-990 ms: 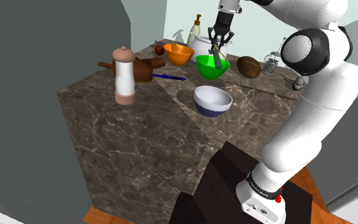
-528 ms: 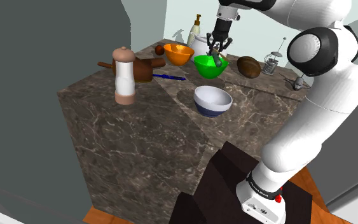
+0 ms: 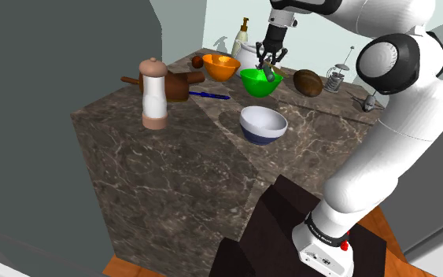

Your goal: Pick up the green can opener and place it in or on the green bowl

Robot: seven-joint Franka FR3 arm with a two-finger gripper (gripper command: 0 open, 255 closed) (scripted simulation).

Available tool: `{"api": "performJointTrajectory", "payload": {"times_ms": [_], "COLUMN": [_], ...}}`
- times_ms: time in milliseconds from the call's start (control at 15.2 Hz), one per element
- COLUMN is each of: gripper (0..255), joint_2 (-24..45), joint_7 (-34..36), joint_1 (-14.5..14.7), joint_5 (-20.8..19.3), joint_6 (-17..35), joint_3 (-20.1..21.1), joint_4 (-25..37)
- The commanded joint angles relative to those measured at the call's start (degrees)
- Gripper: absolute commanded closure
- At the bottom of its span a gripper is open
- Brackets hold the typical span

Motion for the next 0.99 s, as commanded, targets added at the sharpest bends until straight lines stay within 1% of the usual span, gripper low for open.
{"api": "performJointTrajectory", "payload": {"times_ms": [0, 330, 594, 924], "gripper": [0, 0, 0, 0], "joint_2": [0.90, 0.47, 3.84, 3.84], "joint_7": [-0.01, 0.00, -0.13, -0.13], "joint_1": [0.23, 0.24, 0.12, 0.12], "joint_5": [0.27, 0.25, 0.46, 0.46], "joint_6": [-0.57, -0.39, -9.05, -9.05], "joint_3": [0.26, 0.27, 0.20, 0.20], "joint_4": [-0.22, -0.84, 11.18, 11.18]}}
